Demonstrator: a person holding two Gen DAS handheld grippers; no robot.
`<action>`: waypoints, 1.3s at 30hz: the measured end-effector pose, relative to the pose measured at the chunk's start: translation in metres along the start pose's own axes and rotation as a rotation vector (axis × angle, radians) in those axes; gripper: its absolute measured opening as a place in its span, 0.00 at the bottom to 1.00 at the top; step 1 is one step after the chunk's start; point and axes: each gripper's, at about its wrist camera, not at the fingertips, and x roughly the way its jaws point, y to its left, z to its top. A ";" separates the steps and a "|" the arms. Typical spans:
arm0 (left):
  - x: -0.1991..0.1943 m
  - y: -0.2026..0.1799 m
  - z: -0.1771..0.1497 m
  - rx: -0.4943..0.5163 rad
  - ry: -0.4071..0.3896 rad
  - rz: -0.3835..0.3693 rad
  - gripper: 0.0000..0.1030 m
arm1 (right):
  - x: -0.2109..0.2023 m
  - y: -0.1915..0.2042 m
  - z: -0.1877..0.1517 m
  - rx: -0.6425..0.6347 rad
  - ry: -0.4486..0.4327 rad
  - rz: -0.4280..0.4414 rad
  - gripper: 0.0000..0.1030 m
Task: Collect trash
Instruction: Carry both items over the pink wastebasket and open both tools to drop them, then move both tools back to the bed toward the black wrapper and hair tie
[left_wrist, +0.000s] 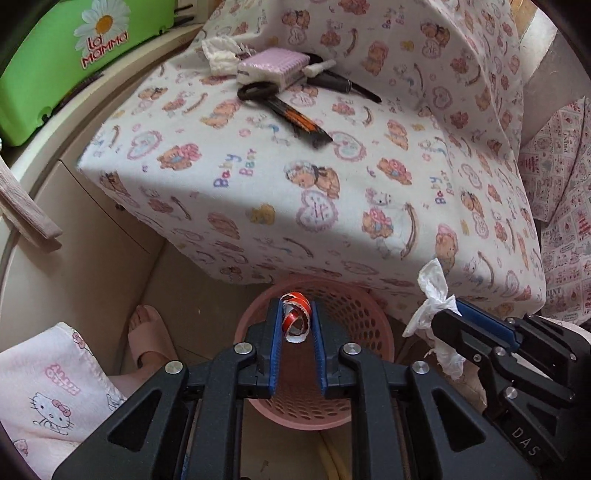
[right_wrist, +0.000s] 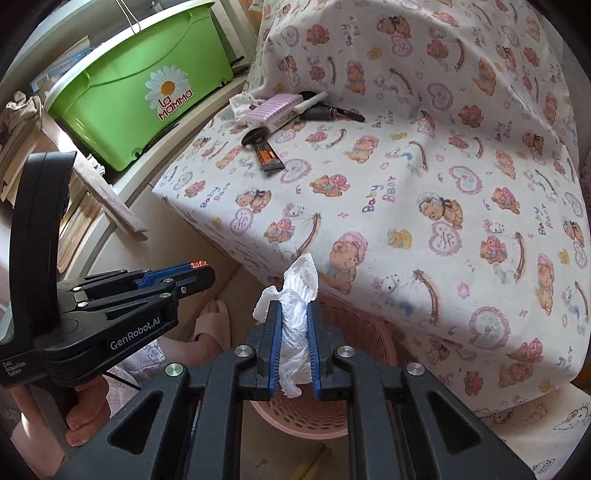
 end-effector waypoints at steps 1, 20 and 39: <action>0.006 0.001 -0.001 -0.009 0.026 -0.011 0.14 | 0.003 -0.001 -0.002 0.002 0.009 -0.008 0.13; 0.071 0.022 -0.019 -0.079 0.215 0.041 0.18 | 0.073 -0.003 -0.027 -0.025 0.179 -0.120 0.15; -0.003 0.031 -0.014 -0.078 -0.020 0.099 0.73 | 0.031 -0.002 -0.012 -0.011 0.022 -0.173 0.61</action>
